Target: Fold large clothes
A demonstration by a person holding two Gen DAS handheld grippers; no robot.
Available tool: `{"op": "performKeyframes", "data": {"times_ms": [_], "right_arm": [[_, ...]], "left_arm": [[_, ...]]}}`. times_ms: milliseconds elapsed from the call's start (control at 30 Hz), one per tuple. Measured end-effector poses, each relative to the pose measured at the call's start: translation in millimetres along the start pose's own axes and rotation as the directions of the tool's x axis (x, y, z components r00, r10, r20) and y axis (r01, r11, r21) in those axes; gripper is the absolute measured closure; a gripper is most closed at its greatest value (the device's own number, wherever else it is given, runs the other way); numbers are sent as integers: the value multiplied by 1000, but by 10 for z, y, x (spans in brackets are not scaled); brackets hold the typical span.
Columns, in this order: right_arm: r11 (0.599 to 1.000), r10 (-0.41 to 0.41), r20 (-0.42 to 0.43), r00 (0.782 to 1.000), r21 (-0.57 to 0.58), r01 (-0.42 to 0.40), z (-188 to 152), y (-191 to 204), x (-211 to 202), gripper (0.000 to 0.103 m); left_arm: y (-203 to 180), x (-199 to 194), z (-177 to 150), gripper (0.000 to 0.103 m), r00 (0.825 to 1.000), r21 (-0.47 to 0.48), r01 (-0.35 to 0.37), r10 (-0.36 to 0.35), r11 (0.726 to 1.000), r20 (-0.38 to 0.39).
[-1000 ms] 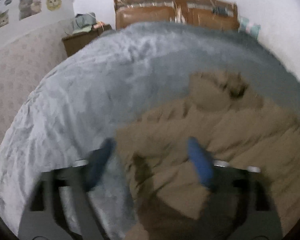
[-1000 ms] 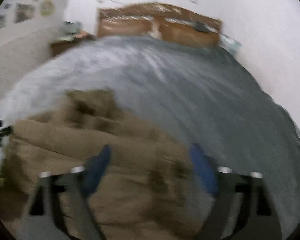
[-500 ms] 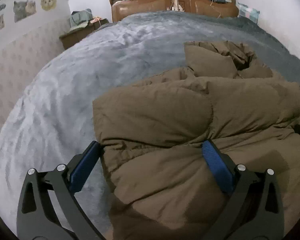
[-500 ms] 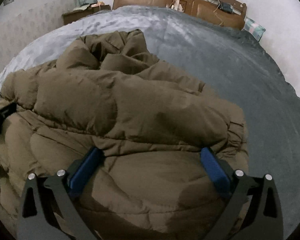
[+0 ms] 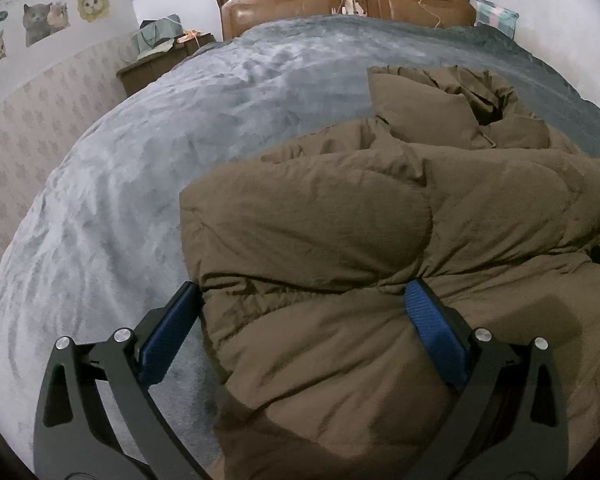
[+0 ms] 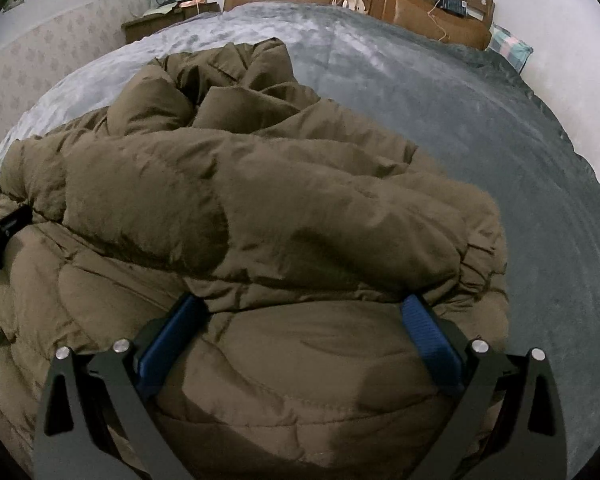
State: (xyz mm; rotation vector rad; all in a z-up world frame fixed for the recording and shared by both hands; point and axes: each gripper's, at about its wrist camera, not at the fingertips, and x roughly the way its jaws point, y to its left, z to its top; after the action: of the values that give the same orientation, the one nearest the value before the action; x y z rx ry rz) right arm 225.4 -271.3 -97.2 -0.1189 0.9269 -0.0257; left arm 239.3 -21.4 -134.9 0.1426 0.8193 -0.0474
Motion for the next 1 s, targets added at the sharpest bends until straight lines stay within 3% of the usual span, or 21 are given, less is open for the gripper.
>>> {"op": "performKeyframes", "data": {"times_ms": [300, 433, 600, 700, 800, 1000], "right_arm": [[1000, -2, -13, 1000, -1, 2, 8, 24, 69, 2], [999, 29, -20, 999, 22, -28, 70, -23, -57, 2], [985, 75, 65, 995, 153, -84, 185, -336, -753, 2], [946, 118, 129, 985, 286, -151, 10, -617, -1262, 2], [959, 132, 71, 989, 243, -146, -171, -683, -1588, 2], [993, 40, 66, 997, 110, -47, -901, -936, -2487, 2]], "left_arm": [[-8, 71, 9, 3, 1000, 6, 5, -5, 1000, -11], [209, -120, 45, 3, 999, -54, 49, -49, 997, 0], [748, -668, 36, 3, 995, -218, 95, -95, 971, 13], [1015, -1186, -112, 3, 998, -216, 17, -3, 976, 65], [1232, -1740, -462, 3, 996, -197, 8, 11, 980, 93], [1296, -2467, -1187, 3, 998, -117, 56, -51, 992, 42]]}}
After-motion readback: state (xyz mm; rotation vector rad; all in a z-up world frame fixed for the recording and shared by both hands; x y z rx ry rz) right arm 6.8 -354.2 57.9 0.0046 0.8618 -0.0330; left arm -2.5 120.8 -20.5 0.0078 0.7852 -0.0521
